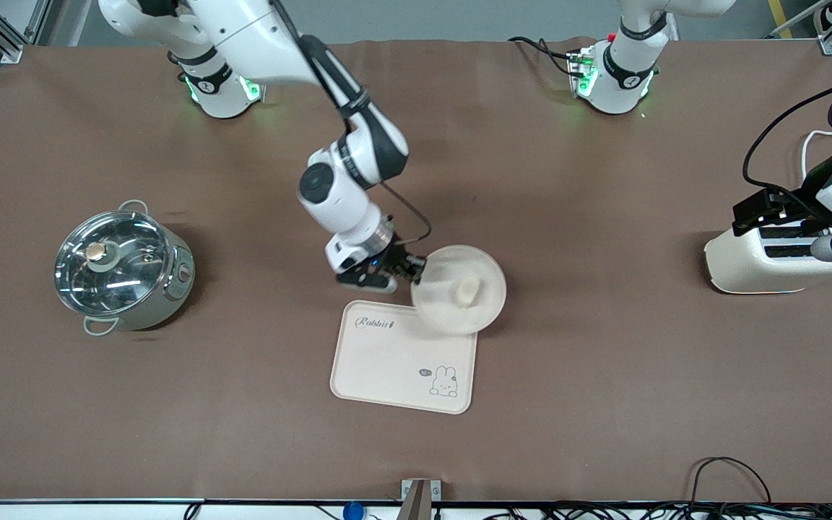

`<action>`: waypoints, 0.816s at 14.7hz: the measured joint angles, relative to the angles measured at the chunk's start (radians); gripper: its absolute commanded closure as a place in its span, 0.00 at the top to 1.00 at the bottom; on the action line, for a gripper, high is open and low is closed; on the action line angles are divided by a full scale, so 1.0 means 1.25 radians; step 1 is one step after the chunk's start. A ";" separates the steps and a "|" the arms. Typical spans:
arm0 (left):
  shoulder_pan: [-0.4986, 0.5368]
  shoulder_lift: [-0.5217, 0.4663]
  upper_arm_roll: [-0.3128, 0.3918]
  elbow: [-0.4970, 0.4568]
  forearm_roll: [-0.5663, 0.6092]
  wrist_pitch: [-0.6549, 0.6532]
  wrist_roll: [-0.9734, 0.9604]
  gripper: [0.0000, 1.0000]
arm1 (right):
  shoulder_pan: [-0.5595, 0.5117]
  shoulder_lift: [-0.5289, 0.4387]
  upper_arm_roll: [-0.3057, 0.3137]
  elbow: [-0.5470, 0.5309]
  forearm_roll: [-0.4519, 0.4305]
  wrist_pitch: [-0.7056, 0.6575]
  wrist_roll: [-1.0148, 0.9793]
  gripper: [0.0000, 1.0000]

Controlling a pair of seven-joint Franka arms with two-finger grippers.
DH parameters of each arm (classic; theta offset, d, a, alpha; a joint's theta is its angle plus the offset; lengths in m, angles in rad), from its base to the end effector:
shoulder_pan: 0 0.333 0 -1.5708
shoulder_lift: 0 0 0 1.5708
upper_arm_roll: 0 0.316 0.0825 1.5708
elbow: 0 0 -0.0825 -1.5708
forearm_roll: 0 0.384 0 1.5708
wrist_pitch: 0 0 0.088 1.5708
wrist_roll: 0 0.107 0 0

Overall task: Place bun in plate and plate on tray
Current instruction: 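Carry the plate onto the white tray and open the right gripper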

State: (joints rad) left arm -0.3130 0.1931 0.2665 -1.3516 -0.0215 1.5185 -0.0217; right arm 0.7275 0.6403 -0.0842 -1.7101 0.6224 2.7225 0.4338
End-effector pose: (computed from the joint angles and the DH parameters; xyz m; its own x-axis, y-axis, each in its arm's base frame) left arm 0.6050 -0.0477 0.6141 0.9994 -0.0297 -0.0189 -0.0302 -0.9991 -0.0295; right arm 0.5703 0.4104 0.2556 0.9489 -0.3033 0.0874 -0.2334 -0.8606 -0.4526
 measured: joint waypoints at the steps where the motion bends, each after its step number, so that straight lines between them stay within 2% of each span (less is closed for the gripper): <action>1: 0.000 0.000 0.000 0.000 0.000 0.000 0.000 1.00 | -0.039 0.006 -0.001 0.015 -0.001 -0.018 -0.038 0.01; 4: -0.001 0.001 0.000 0.000 0.000 0.000 -0.007 1.00 | -0.115 0.062 0.000 0.090 -0.012 -0.079 -0.100 0.03; 5: -0.002 0.002 0.000 0.000 0.000 0.000 -0.013 1.00 | -0.125 0.090 0.000 0.121 -0.018 -0.092 -0.101 0.06; 6: -0.002 0.003 0.000 0.000 0.000 0.000 -0.016 1.00 | -0.128 0.117 0.001 0.150 -0.019 -0.100 -0.101 0.15; 8: -0.001 0.005 0.000 0.000 0.000 0.000 -0.016 1.00 | -0.127 0.159 0.003 0.190 -0.021 -0.105 -0.100 0.56; 9: -0.001 0.005 0.000 0.000 0.000 0.000 -0.016 1.00 | -0.129 0.171 0.002 0.204 -0.022 -0.123 -0.100 0.86; 10: -0.001 0.006 0.000 0.000 0.000 0.000 -0.016 1.00 | -0.137 0.175 -0.001 0.223 -0.025 -0.165 -0.100 1.00; 12: 0.000 0.006 0.000 0.000 0.000 0.000 -0.016 1.00 | -0.165 0.174 -0.009 0.280 -0.055 -0.266 -0.100 1.00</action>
State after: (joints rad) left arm -0.3133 0.2002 0.2670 -1.3521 -0.0215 1.5185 -0.0422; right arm 0.5217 0.8577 -0.0957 -1.3607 0.5531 2.3901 0.3091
